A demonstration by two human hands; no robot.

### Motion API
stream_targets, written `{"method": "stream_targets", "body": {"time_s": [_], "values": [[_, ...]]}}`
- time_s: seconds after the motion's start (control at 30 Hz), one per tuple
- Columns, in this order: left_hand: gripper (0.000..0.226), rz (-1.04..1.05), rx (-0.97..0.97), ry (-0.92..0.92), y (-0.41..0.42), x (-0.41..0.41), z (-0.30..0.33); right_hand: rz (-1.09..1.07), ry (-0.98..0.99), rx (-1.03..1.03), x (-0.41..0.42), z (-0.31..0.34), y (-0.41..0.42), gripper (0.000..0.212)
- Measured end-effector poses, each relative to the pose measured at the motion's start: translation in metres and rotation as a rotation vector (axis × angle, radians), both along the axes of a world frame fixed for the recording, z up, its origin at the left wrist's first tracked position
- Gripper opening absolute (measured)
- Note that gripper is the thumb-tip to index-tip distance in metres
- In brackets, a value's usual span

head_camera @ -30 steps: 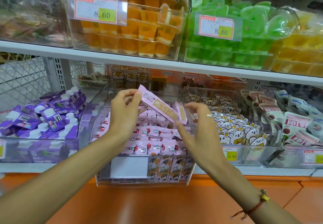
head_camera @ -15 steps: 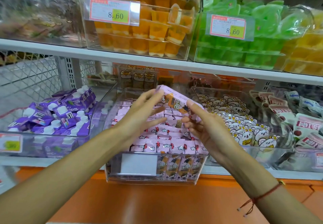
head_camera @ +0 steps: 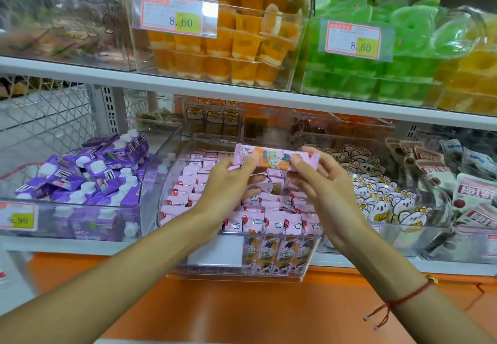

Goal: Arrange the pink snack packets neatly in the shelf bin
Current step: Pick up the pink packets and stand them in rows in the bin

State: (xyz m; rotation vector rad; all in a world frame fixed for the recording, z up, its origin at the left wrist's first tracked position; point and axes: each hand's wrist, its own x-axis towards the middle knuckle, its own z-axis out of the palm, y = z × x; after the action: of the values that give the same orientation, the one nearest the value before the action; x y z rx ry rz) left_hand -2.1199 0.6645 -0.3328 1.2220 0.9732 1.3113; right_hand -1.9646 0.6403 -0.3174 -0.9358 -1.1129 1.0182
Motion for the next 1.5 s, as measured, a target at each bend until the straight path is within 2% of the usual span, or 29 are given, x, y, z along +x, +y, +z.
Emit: {"method": "stream_targets", "body": {"time_s": [0.07, 0.13, 0.2, 0.27, 0.37, 0.43, 0.67, 0.83, 0.9, 0.97, 1.1, 1.2, 1.3, 1.5], "values": [[0.029, 0.068, 0.219, 0.316, 0.003, -0.002, -0.005, -0.159, -0.01, 0.061, 0.005, 0.002, 0.004, 0.036], [0.036, 0.117, 0.414, 0.717, 0.009, -0.009, -0.011, -0.309, -0.09, 0.167, 0.014, 0.007, 0.009, 0.033], [0.039, 0.086, 0.529, 1.061, 0.016, -0.017, -0.019, -0.414, -0.337, 0.259, 0.021, 0.009, 0.014, 0.03], [0.038, -0.014, 0.587, 1.244, 0.022, -0.022, -0.027, -0.414, -0.612, 0.32, 0.023, 0.008, 0.018, 0.028], [0.043, -0.086, 0.565, 1.311, 0.029, -0.023, -0.032, -0.37, -0.993, 0.395, 0.017, 0.005, 0.024, 0.023], [0.045, -0.084, 0.551, 1.326, 0.031, -0.023, -0.034, -0.366, -1.177, 0.424, 0.016, 0.007, 0.028, 0.022], [0.042, -0.067, 0.571, 1.313, 0.031, -0.024, -0.035, -0.147, -1.297, 0.245, 0.006, -0.001, 0.051, 0.02], [0.04, -0.052, 0.585, 1.301, 0.032, -0.025, -0.037, -0.219, -1.682, 0.324, 0.008, -0.023, 0.055, 0.025], [0.04, -0.056, 0.587, 1.301, 0.032, -0.025, -0.038, -0.216, -1.756, 0.317, 0.009, -0.024, 0.054, 0.032], [0.04, -0.062, 0.584, 1.305, 0.031, -0.025, -0.036, -0.204, -1.741, 0.346, 0.011, -0.023, 0.051, 0.033], [0.037, -0.068, 0.514, 1.212, 0.029, -0.024, -0.028, -0.333, -1.458, 0.458, 0.028, -0.019, 0.03, 0.024], [0.033, -0.021, 0.462, 1.095, 0.033, -0.017, -0.017, -0.426, -1.241, 0.358, 0.048, -0.02, 0.021, 0.025], [0.03, -0.021, 0.445, 1.051, 0.044, 0.005, -0.007, -0.377, -1.127, 0.171, 0.056, -0.028, 0.019, 0.03], [0.019, -0.225, 0.357, 1.206, 0.073, 0.036, 0.002, -0.32, -1.064, 0.1, 0.062, -0.047, 0.015, 0.034]]}}
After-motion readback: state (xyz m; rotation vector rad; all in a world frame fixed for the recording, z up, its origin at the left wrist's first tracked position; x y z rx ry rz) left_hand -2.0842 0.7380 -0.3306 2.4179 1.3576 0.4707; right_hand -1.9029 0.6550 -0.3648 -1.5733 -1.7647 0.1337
